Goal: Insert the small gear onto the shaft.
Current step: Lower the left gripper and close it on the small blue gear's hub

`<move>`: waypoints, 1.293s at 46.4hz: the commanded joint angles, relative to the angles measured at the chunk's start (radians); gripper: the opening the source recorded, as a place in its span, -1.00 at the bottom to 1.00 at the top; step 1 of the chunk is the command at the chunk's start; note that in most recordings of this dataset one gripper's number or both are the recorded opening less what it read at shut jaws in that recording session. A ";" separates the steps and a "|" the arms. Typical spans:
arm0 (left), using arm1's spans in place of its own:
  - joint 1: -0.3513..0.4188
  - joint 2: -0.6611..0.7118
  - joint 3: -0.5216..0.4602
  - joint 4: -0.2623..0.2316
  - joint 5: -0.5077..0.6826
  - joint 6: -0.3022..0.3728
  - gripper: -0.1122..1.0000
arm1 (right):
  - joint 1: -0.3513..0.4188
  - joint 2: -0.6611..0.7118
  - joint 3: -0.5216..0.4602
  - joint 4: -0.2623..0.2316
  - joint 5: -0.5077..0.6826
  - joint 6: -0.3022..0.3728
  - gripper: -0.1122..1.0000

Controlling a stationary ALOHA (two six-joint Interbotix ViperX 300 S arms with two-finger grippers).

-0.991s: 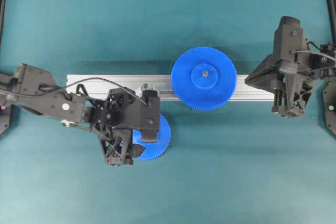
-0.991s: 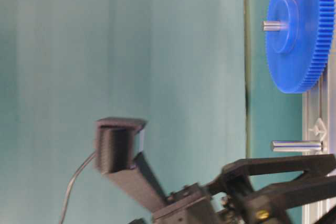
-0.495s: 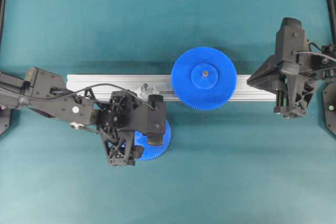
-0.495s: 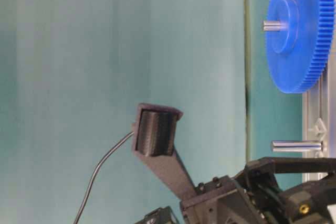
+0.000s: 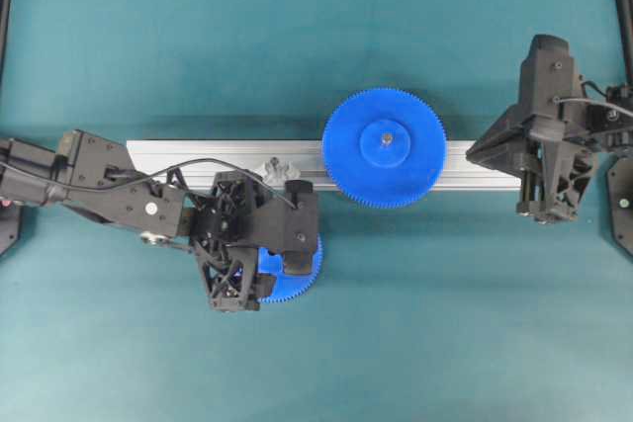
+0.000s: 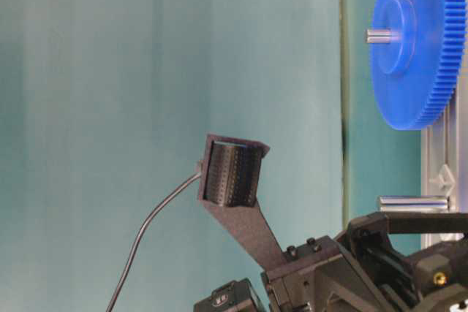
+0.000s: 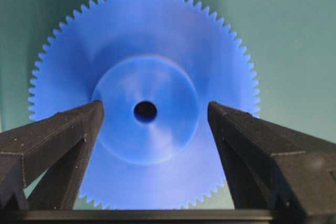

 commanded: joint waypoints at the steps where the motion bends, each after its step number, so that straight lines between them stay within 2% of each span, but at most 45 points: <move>1: -0.002 -0.003 -0.012 0.003 -0.002 -0.002 0.79 | 0.000 -0.006 -0.006 0.003 -0.008 0.008 -0.40; 37: 0.000 -0.008 -0.032 0.005 0.141 0.041 0.83 | -0.002 -0.037 0.012 0.003 -0.031 0.009 -0.40; 60: 0.054 -0.002 -0.032 0.005 0.156 0.044 0.83 | 0.000 -0.037 0.014 0.003 -0.031 0.009 -0.40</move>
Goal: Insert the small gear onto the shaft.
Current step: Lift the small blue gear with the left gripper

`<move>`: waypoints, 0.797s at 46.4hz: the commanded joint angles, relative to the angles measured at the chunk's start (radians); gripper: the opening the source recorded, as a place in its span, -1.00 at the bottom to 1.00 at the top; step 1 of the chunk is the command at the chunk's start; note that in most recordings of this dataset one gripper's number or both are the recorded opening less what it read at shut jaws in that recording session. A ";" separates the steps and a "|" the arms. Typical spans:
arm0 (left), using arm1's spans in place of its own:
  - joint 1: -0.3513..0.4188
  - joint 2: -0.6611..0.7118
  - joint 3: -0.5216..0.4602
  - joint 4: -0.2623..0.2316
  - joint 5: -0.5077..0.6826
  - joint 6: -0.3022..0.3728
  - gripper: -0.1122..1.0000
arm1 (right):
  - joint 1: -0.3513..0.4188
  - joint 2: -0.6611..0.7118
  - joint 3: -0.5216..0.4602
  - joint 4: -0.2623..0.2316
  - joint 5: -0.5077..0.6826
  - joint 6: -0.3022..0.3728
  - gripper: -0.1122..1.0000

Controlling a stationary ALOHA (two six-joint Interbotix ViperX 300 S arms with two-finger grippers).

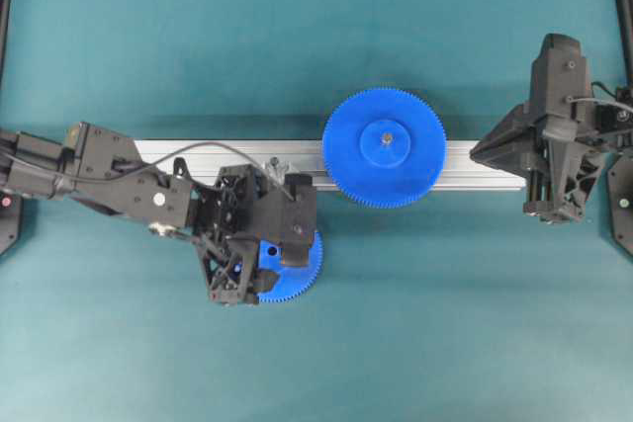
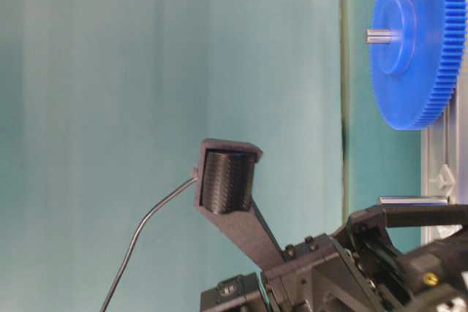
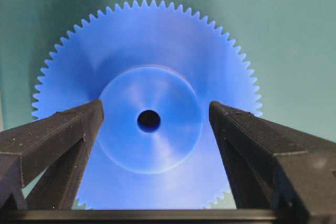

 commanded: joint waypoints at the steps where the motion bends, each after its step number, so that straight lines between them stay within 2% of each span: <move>1: 0.020 -0.008 -0.008 0.002 0.000 0.003 0.83 | -0.003 -0.003 -0.009 0.002 -0.008 0.009 -0.40; 14: 0.018 -0.011 -0.011 0.002 0.051 0.021 0.83 | -0.003 -0.003 -0.009 0.002 -0.008 0.009 -0.40; 37: 0.018 -0.002 -0.055 0.002 0.055 0.021 0.83 | -0.002 -0.005 -0.005 0.002 -0.020 0.011 -0.40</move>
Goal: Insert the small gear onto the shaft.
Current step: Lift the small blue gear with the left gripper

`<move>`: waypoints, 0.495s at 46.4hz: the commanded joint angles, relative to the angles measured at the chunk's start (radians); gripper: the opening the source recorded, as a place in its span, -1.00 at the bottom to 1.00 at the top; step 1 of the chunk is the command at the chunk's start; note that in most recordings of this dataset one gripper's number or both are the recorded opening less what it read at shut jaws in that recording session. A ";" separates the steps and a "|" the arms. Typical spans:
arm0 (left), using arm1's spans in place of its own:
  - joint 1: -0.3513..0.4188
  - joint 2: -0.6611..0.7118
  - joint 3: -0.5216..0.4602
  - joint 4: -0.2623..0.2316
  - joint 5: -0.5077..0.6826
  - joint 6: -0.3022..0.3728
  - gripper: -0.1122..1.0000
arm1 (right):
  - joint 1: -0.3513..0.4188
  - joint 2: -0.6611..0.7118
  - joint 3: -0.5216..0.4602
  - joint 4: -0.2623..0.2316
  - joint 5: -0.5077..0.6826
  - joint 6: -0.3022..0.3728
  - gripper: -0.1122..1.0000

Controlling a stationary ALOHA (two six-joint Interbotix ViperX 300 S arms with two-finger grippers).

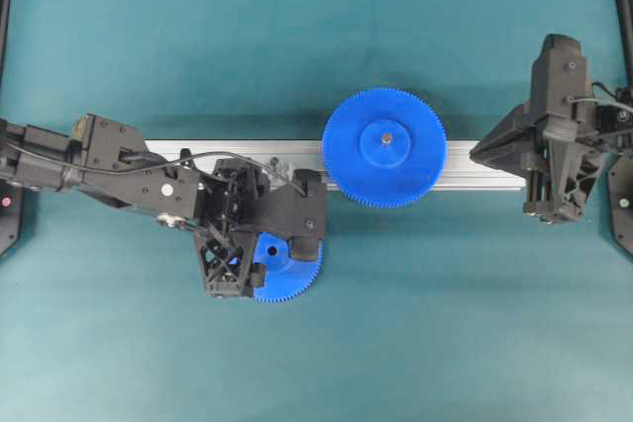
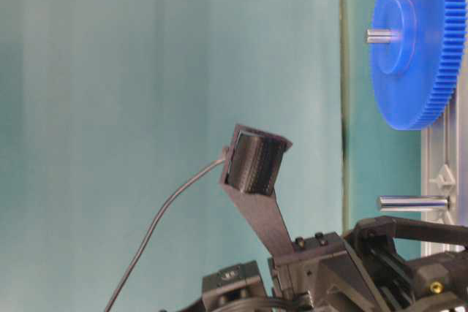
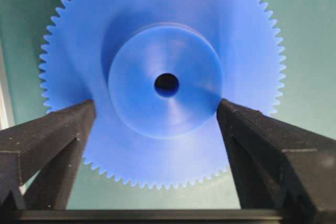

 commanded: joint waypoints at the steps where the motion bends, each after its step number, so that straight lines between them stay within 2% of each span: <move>1: 0.002 -0.008 -0.025 0.002 -0.003 -0.003 0.83 | 0.000 -0.005 -0.009 0.002 -0.009 0.009 -0.40; 23: -0.009 0.017 -0.071 0.002 0.008 -0.011 0.83 | 0.000 -0.005 -0.005 0.003 -0.012 0.009 -0.40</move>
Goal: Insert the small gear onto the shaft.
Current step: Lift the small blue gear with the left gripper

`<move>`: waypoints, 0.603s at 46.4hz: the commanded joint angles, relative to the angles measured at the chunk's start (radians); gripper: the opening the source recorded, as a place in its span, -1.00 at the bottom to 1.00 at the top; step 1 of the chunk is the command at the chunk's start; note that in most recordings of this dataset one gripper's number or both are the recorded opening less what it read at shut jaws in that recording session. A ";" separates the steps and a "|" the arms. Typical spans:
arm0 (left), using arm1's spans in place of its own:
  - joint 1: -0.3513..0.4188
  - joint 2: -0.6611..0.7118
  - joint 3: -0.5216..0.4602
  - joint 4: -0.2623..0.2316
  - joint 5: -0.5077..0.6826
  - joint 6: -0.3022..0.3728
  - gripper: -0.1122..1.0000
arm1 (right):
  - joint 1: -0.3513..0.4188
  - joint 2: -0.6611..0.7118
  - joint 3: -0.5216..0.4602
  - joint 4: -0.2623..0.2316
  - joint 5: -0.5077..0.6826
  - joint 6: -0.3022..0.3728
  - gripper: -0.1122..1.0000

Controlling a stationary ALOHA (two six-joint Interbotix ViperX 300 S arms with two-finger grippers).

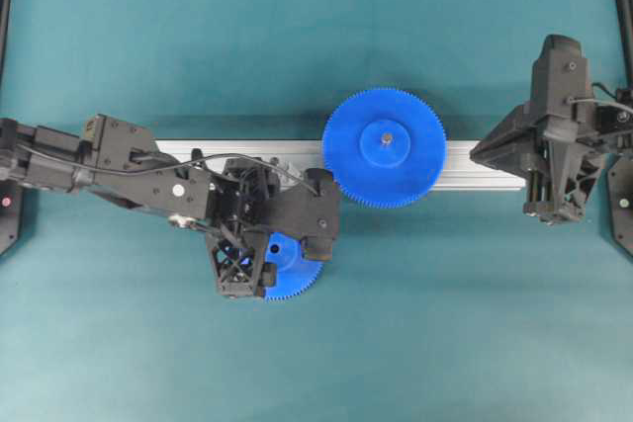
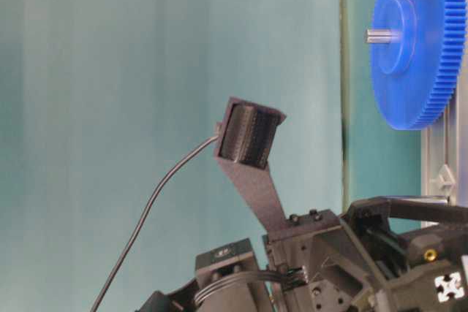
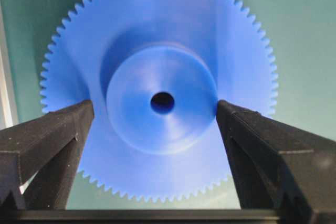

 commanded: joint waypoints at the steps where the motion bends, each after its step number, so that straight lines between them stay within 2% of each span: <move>1: -0.009 -0.009 -0.025 0.002 0.006 0.000 0.83 | -0.002 -0.003 -0.009 0.002 -0.008 0.009 -0.40; 28: -0.017 0.014 -0.049 0.002 0.011 -0.011 0.83 | 0.000 -0.005 -0.002 0.002 -0.021 0.009 -0.40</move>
